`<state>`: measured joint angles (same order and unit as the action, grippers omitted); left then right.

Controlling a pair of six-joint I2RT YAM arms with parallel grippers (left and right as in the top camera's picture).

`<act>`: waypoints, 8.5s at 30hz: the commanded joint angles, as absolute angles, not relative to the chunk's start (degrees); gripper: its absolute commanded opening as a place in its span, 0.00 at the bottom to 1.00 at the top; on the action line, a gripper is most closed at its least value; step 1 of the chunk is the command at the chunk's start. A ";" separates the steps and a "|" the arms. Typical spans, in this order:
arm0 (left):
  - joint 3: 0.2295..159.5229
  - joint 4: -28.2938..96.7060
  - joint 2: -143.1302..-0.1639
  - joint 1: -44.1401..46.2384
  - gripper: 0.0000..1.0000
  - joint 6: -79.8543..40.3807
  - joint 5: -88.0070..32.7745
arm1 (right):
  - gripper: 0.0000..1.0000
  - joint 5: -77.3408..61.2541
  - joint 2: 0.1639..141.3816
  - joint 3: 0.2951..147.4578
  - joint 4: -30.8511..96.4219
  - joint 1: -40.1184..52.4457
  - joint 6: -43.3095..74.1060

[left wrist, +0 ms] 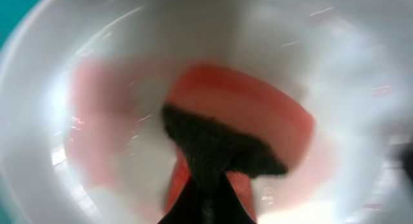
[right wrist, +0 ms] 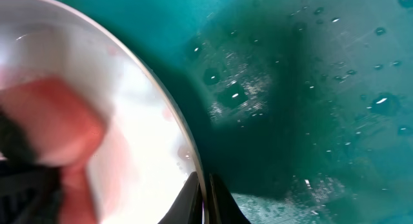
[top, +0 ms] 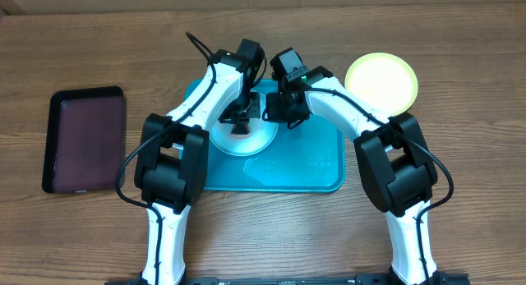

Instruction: Clean dirty plates on tray and stack at the side

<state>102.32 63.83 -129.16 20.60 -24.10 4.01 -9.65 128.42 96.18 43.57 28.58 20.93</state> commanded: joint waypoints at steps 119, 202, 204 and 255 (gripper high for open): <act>116.73 77.95 -115.50 -19.11 0.04 -29.63 7.81 | 0.04 -9.56 117.16 110.10 67.59 -8.05 15.16; 108.71 73.06 -96.27 -29.58 0.79 -23.92 -7.05 | 1.00 -1.58 80.25 98.37 63.20 22.17 16.49; 106.63 72.90 -91.90 -29.12 0.79 -23.11 -6.87 | 1.00 1.37 77.69 98.35 65.73 22.17 16.49; 54.70 46.68 -80.62 -21.98 1.00 -40.51 -5.56 | 1.00 22.31 60.07 78.06 67.48 22.11 16.27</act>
<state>55.31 46.85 -78.17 -22.13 -39.13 -6.20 18.04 60.38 78.13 67.66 21.85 16.45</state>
